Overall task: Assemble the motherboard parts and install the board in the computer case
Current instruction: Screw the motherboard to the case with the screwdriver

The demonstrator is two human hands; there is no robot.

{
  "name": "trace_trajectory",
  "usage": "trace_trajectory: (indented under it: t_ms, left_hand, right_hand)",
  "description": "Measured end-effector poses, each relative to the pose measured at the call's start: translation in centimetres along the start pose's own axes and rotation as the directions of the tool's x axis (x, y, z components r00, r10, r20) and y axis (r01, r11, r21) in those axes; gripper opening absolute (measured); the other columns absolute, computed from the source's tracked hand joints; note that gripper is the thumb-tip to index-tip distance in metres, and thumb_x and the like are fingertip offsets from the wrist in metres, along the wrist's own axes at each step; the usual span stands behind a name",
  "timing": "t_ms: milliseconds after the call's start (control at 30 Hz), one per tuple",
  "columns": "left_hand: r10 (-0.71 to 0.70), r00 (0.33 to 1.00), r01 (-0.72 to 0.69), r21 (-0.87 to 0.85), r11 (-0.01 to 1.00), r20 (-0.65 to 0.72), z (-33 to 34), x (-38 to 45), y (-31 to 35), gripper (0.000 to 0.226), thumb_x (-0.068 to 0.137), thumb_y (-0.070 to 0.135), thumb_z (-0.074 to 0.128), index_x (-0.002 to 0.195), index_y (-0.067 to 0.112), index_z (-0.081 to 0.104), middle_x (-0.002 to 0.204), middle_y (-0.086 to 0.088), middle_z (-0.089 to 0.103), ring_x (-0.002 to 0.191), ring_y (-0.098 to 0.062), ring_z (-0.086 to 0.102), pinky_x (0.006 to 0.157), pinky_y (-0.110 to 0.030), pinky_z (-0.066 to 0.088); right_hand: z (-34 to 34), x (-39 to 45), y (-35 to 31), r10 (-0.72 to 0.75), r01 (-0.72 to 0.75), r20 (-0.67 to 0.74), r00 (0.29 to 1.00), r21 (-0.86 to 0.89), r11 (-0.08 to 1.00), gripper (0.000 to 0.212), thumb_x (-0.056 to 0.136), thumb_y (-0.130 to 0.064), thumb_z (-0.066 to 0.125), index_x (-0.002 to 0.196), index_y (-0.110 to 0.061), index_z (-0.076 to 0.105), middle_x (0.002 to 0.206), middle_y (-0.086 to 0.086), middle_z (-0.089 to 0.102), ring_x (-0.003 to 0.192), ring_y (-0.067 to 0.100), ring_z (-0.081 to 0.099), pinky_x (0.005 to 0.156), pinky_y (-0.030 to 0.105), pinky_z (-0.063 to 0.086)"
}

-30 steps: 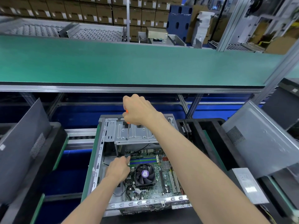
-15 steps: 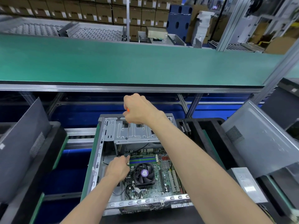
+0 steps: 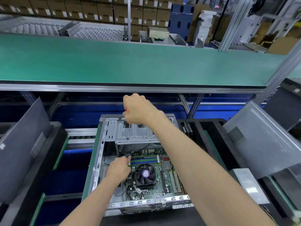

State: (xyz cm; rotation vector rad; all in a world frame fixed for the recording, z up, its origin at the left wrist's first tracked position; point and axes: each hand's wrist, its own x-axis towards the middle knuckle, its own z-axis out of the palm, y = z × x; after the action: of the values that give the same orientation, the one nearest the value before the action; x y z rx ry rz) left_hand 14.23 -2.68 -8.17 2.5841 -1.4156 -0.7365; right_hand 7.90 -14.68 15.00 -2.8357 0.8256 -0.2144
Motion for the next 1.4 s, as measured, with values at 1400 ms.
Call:
trace_trajectory:
  t_ms: [1400]
  left_hand:
    - [-0.006, 1.000, 0.006, 0.002, 1.000, 0.011, 0.2, 0.2, -0.1, 0.070, 0.082, 0.005, 0.042, 0.148, 0.027, 0.045, 0.121, -0.005, 0.069, 0.098, -0.027, 0.065, 0.073, -0.034, 0.052]
  right_hand:
    - [-0.6, -0.4, -0.3, -0.026, 0.024, 0.048, 0.999, 0.038, 0.999, 0.029, 0.078, -0.017, 0.060, 0.104, -0.010, 0.052, 0.101, 0.005, 0.052, 0.086, 0.028, 0.053, 0.067, 0.038, 0.042]
